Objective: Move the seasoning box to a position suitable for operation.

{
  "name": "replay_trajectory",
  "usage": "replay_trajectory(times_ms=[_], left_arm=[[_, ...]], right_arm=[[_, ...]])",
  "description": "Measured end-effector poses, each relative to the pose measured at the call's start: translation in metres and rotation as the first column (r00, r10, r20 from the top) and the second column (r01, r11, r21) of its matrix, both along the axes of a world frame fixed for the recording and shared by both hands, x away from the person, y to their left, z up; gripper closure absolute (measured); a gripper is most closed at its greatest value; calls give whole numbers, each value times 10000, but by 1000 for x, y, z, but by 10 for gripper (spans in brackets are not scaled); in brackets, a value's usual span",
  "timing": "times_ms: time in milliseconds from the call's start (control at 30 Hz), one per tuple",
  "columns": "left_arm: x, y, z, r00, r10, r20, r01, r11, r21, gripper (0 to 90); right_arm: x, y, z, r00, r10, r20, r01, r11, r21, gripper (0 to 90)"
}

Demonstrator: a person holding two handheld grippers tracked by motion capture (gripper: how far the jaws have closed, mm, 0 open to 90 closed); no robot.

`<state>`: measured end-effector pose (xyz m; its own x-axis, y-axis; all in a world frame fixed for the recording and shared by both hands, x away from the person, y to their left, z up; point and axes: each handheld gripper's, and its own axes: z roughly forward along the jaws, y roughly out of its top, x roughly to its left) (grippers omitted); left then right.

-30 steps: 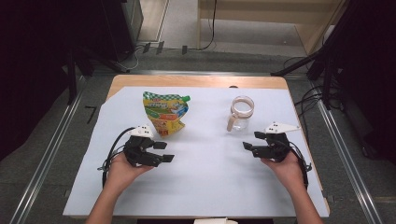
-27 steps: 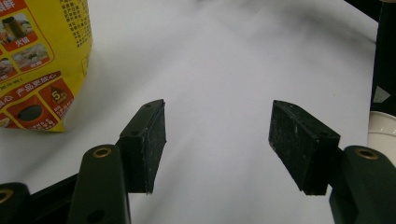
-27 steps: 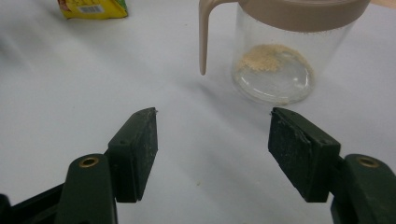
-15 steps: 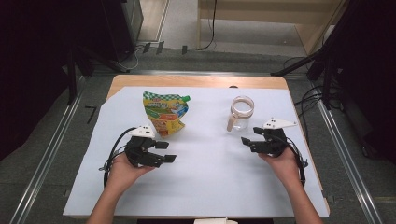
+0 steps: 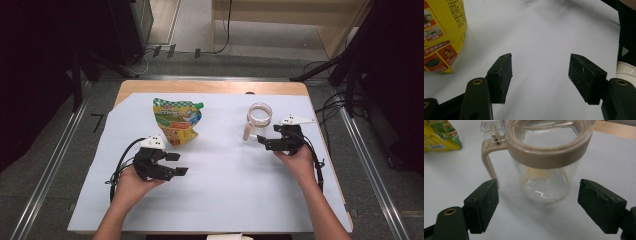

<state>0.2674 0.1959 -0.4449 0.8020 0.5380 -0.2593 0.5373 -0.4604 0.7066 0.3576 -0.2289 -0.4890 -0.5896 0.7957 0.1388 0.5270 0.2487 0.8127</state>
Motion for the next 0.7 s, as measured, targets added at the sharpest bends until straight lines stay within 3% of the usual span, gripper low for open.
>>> replay_trajectory(times_ms=[133,700], left_arm=[[-3,2,0,10000,32,-33,-32,10000,7,366],[-13,10,-5,9992,340,-195,-336,9993,177,367]], right_arm=[[10,3,-4,10000,-3,-95,5,9998,183,183],[39,23,-23,9979,-362,539,336,9983,483,100]])
